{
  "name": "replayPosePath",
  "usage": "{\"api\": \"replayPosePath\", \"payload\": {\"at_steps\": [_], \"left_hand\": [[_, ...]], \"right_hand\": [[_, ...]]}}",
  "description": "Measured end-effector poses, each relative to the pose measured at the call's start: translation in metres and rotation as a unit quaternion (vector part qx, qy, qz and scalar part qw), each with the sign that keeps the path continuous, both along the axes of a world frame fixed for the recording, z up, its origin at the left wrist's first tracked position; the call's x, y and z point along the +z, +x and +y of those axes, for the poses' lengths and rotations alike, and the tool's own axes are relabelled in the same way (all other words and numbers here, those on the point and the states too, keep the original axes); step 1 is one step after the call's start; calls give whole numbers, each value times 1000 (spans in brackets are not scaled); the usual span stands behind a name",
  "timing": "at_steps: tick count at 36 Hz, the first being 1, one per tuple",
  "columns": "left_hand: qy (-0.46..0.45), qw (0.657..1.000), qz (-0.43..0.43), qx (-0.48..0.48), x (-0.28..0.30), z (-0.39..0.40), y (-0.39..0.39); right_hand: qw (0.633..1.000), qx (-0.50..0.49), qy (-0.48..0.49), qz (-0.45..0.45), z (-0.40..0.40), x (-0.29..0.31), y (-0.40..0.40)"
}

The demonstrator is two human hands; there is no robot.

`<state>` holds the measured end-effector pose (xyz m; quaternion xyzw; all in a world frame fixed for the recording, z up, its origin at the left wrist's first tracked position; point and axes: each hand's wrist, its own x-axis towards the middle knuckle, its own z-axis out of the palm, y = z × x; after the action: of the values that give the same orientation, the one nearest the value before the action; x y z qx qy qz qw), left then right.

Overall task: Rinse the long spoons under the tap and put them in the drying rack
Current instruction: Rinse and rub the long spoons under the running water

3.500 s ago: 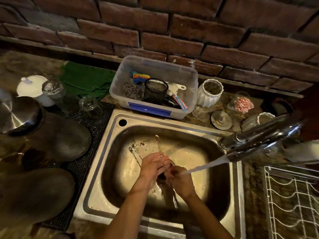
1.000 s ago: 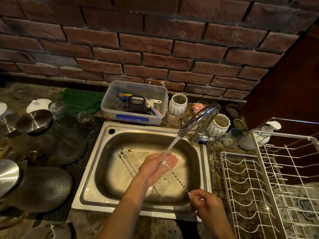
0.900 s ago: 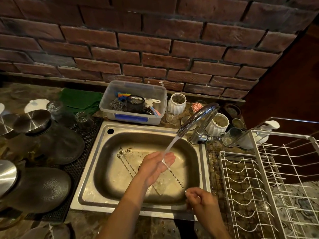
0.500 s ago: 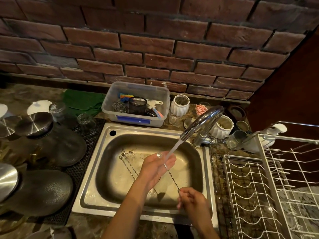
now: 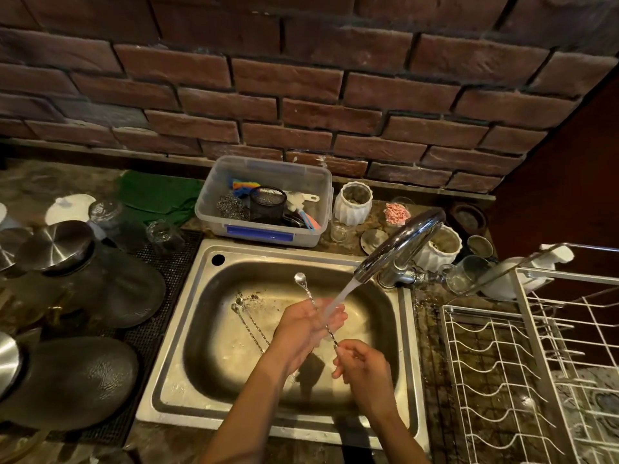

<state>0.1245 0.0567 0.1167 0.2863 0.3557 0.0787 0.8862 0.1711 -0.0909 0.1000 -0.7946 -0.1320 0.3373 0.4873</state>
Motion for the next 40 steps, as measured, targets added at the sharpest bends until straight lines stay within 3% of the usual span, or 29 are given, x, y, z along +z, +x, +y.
{"api": "replayPosePath", "payload": {"at_steps": [4, 18, 40], "left_hand": [[52, 997, 18, -57, -3, -2, 3], [192, 976, 45, -90, -4, 22, 4], [174, 984, 15, -27, 12, 59, 21]], "right_hand": [[999, 6, 27, -15, 11, 2, 5], [997, -17, 65, 30, 47, -7, 19], [984, 6, 109, 142, 52, -3, 28]]}}
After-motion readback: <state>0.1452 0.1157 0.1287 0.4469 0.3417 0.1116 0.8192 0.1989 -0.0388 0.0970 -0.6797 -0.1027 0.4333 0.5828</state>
